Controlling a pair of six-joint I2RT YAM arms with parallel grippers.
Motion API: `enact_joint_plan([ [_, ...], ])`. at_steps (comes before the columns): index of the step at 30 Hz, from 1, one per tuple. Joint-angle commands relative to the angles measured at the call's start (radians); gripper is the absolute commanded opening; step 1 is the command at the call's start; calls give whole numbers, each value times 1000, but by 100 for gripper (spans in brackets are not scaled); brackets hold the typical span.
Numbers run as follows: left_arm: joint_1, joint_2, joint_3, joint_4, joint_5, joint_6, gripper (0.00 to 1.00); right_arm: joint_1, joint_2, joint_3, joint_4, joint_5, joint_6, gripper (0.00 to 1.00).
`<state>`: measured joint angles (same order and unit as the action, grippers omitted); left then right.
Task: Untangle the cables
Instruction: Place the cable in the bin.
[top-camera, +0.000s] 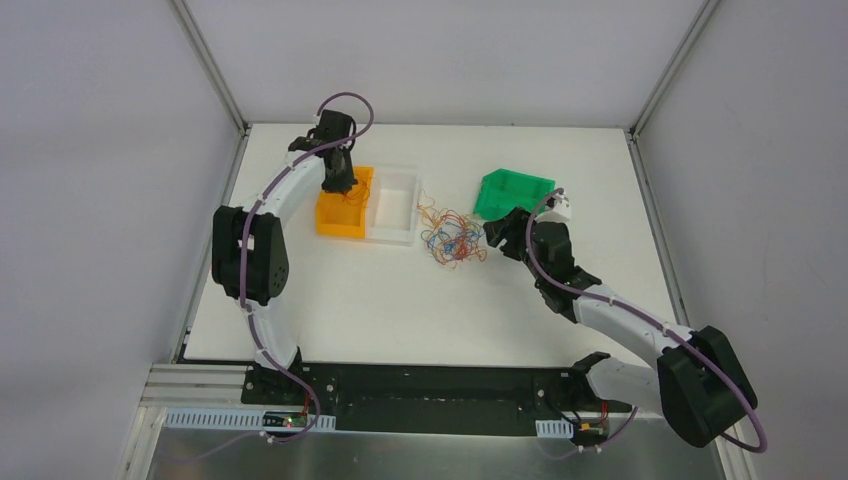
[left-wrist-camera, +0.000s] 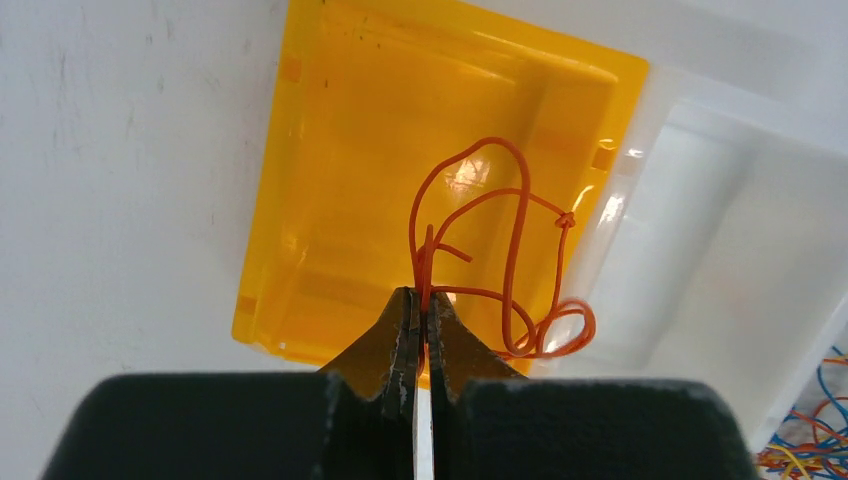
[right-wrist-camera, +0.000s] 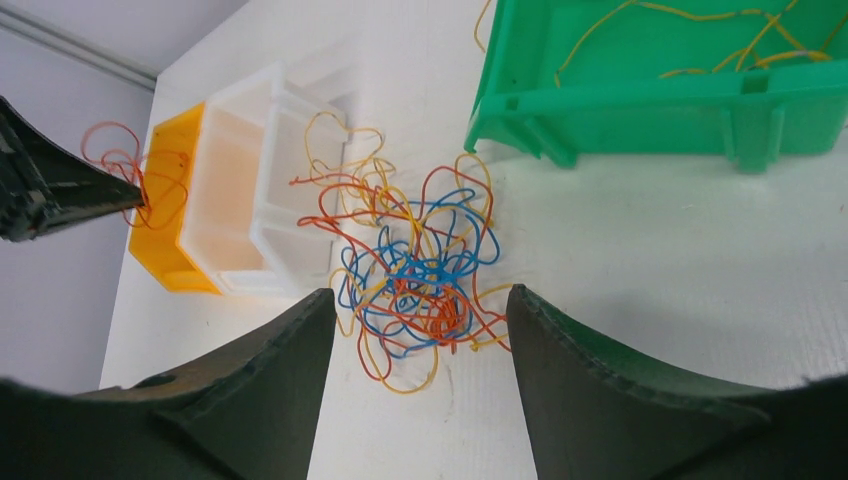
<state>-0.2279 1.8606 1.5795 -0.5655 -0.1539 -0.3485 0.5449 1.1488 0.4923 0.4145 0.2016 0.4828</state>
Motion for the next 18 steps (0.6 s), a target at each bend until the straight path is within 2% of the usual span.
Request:
enact_joint_plan([
  [1, 0, 3, -7, -12, -9, 25, 0, -4, -27, 3, 51, 68, -20, 67],
  [6, -1, 19, -38, -12, -7, 35, 1, -3, -13, 13, 44, 60, -18, 67],
  [9, -1, 7, -58, -14, -40, 41, 12, -4, -4, 18, 42, 53, -16, 67],
  [10, -1, 4, -60, -14, -53, 46, 21, -4, -1, 21, 41, 51, -17, 67],
  [12, -1, -14, -71, -21, -59, 45, 45, -4, 4, 25, 37, 47, -16, 67],
  [14, -2, -50, -90, -20, -62, 38, 61, -4, 7, 27, 35, 43, -16, 67],
  [16, -2, -94, -101, -20, -67, 36, 66, -4, 9, 29, 34, 42, -16, 67],
  [18, -6, -133, -102, -20, -62, 39, 66, -4, 11, 30, 34, 40, -16, 67],
])
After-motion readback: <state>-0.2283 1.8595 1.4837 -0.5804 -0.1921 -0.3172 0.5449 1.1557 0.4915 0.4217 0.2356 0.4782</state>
